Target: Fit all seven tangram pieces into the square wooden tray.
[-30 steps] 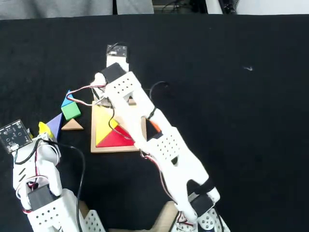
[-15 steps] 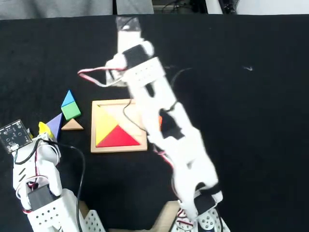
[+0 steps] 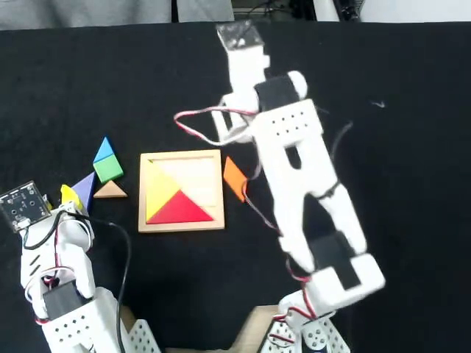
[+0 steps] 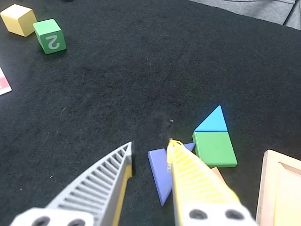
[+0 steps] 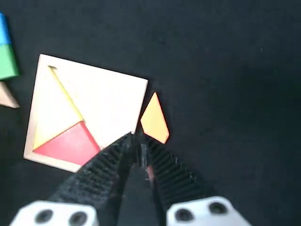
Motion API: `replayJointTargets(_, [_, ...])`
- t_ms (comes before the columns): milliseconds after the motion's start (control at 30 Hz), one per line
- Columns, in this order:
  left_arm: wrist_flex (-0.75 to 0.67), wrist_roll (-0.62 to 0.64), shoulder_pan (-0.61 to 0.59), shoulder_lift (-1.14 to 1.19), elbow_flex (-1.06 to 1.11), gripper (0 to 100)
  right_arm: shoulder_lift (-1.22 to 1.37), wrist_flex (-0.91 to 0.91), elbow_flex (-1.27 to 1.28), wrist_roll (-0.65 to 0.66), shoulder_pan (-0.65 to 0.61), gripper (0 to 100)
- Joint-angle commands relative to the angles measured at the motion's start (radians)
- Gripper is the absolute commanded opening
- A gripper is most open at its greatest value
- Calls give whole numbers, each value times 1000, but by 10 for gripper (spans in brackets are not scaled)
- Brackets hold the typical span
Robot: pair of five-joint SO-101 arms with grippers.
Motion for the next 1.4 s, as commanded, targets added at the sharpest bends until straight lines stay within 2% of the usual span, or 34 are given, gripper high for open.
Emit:
replayJointTargets(0, [-11, 6, 15, -9, 21, 130, -120, -186, 245, 95, 11, 11])
replayJointTargets(133, [-11, 6, 18, -9, 21, 130, -151, -377, 456, 308, 8, 14])
replayJointTargets(200, [-11, 6, 18, -9, 21, 130, -151, -410, 513, 390, 2, 46])
replayJointTargets(367, [-11, 6, 18, -9, 21, 130, -145, -417, 558, 407, -55, 228])
replayJointTargets(533, [-11, 6, 15, -9, 21, 130, -42, -417, 541, 420, -100, 201])
replayJointTargets(800, [-11, 6, 15, -9, 21, 130, 165, -411, 421, 535, -64, 186])
replayJointTargets(1367, [-9, 6, 16, -9, 21, 130, 194, -445, 409, 605, -17, 184])
